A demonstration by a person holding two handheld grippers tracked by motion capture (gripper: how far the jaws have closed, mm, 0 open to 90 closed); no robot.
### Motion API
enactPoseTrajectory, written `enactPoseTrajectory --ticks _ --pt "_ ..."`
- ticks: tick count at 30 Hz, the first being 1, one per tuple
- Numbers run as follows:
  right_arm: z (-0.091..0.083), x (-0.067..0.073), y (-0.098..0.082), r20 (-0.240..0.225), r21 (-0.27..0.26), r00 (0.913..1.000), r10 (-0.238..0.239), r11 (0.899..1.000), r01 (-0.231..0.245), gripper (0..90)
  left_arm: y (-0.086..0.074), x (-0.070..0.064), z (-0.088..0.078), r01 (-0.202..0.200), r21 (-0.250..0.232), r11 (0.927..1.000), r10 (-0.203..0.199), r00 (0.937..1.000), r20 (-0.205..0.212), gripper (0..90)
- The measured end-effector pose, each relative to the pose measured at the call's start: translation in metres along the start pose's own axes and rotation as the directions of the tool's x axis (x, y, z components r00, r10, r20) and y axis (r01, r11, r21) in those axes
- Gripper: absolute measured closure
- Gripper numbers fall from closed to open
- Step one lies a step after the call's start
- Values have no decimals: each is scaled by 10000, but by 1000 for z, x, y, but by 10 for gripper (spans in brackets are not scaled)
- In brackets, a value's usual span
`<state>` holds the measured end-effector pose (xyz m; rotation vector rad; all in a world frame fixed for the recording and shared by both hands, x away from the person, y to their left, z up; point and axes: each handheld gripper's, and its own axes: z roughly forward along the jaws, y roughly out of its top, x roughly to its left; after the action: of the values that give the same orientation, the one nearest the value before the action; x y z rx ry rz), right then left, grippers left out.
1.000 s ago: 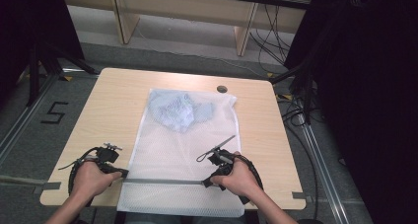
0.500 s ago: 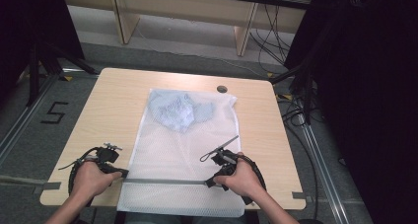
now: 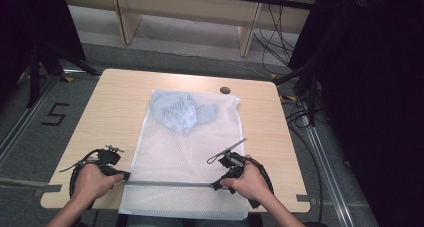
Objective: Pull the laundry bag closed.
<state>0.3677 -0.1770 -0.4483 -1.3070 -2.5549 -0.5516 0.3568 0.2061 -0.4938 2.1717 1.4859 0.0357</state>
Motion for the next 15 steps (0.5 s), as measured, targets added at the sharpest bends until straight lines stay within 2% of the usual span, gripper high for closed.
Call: enactPoseTrajectory --ticks 4,11,13,14,15 --pt "-1 -2 -2 49 -137 9999 111 9998 -111 871 0 0 0 9 1 10000 -9 10000 4 900" --pt "-4 -7 -5 63 -65 9999 159 9999 -158 871 0 0 0 4 -1 10000 -4 10000 -6 900" --pt "-4 -7 -6 -101 -187 9998 191 9996 -193 871 0 0 0 11 2 10000 -11 10000 -11 900" --pt "-4 -9 -7 60 -98 9998 200 9998 -199 871 0 0 0 16 1 10000 -16 10000 -15 900" --pt "-5 -8 -7 30 12 9995 300 9995 -300 871 0 0 0 10 -1 10000 -10 10000 -15 900"
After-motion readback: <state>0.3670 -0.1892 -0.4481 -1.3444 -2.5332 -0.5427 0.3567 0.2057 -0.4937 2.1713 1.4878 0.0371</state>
